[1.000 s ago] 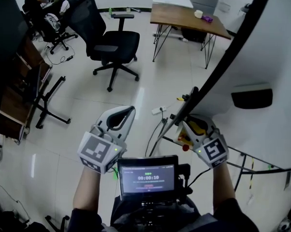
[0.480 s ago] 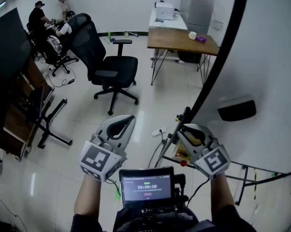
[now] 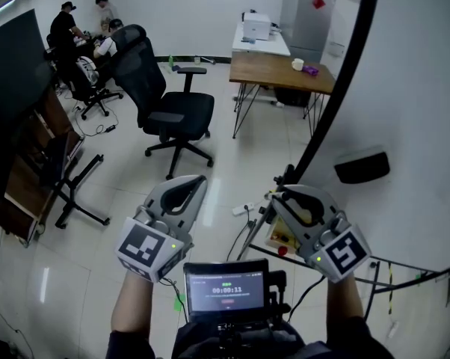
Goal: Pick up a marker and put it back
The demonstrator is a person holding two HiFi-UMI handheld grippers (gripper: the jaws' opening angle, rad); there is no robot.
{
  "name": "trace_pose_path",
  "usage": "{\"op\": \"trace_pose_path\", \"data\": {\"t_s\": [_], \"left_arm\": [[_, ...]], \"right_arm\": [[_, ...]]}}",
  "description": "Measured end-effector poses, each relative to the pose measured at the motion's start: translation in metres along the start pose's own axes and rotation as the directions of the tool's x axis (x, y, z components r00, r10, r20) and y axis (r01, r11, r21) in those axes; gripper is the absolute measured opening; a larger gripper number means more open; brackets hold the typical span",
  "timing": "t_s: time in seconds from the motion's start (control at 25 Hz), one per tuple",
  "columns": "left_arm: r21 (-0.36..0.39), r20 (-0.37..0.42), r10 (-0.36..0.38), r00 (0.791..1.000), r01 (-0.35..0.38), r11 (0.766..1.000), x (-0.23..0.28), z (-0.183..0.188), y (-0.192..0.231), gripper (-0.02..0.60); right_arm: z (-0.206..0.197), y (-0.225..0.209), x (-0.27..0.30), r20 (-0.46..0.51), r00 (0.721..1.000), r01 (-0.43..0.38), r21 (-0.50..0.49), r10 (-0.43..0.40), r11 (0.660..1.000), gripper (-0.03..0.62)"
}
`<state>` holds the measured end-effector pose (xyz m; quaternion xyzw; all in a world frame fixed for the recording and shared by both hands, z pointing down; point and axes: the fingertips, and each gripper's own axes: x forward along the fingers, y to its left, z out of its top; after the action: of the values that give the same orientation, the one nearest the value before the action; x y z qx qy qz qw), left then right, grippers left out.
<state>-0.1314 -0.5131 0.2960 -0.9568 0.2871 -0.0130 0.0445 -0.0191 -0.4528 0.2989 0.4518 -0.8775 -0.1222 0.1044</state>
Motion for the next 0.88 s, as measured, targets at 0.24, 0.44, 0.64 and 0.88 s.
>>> {"op": "trace_pose_path", "data": {"t_s": [0.24,0.44,0.64,0.88], "left_arm": [[-0.026,0.036,-0.010,0.999,0.011,1.000,-0.017,0.018,-0.002,0.000],[-0.006,0.047,-0.027,0.999,0.027,1.000,-0.026,0.021,-0.008,0.000],[-0.051,0.042,-0.026,0.999,0.028,0.998,-0.031,0.011,-0.014,0.000],[-0.068,0.027,0.005,1.000,-0.003,0.998,-0.039,0.009,-0.030,0.000]], "right_arm": [[0.033,0.012,-0.006,0.069,0.998,-0.007,-0.014,0.008,1.000,0.094],[0.028,0.028,-0.006,0.047,0.999,-0.009,-0.014,0.009,1.000,0.094],[0.017,0.038,-0.013,0.009,1.000,-0.003,0.010,0.003,1.000,0.094],[0.016,0.038,-0.033,0.019,1.000,-0.009,0.025,0.008,1.000,0.094]]}}
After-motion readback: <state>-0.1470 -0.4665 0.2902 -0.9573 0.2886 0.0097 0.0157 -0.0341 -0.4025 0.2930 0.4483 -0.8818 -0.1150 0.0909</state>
